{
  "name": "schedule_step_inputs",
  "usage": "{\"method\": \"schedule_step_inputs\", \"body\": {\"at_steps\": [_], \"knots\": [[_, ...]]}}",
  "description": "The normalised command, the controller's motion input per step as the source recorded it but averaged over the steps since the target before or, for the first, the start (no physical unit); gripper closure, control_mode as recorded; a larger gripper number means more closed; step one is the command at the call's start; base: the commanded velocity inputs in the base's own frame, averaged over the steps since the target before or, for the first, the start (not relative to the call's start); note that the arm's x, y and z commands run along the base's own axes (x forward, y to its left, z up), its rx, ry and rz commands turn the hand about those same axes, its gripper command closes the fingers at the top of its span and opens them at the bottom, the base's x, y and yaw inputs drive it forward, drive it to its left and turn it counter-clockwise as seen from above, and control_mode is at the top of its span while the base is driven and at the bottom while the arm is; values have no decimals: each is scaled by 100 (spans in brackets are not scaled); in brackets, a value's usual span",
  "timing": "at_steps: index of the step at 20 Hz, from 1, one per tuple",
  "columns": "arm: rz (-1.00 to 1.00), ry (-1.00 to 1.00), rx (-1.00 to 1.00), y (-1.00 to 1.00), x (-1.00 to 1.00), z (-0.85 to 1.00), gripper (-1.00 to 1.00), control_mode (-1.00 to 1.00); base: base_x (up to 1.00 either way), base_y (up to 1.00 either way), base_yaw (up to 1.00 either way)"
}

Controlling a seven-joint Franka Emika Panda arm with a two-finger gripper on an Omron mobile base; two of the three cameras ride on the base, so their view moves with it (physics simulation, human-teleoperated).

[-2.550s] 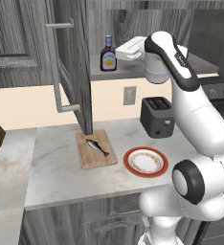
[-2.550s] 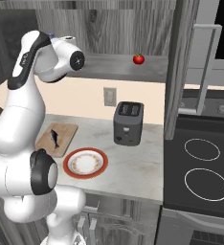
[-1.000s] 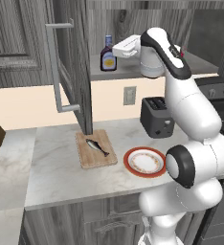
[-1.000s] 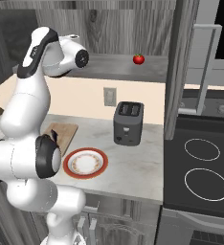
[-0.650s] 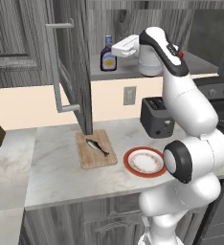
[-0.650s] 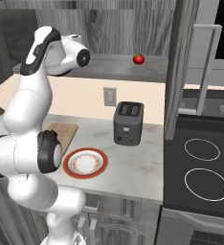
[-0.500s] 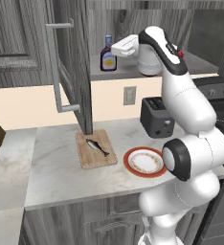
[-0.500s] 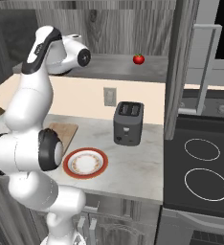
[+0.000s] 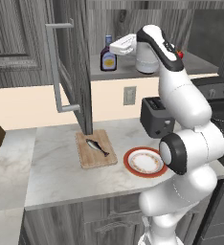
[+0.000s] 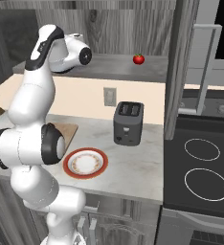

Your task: Pick the fish from the plate and place it on the cutting board. Then pick the condiment bottle from the cabinet and place it next to the cutting board.

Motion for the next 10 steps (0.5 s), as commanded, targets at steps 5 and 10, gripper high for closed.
{"method": "schedule_step_inputs", "body": {"at_steps": [5, 10], "knots": [[0, 0, 0, 8, 6, 0, -100, -100, 0, 0, 0], [0, 0, 0, 12, 2, 0, -100, -100, 0, 0, 0]]}}
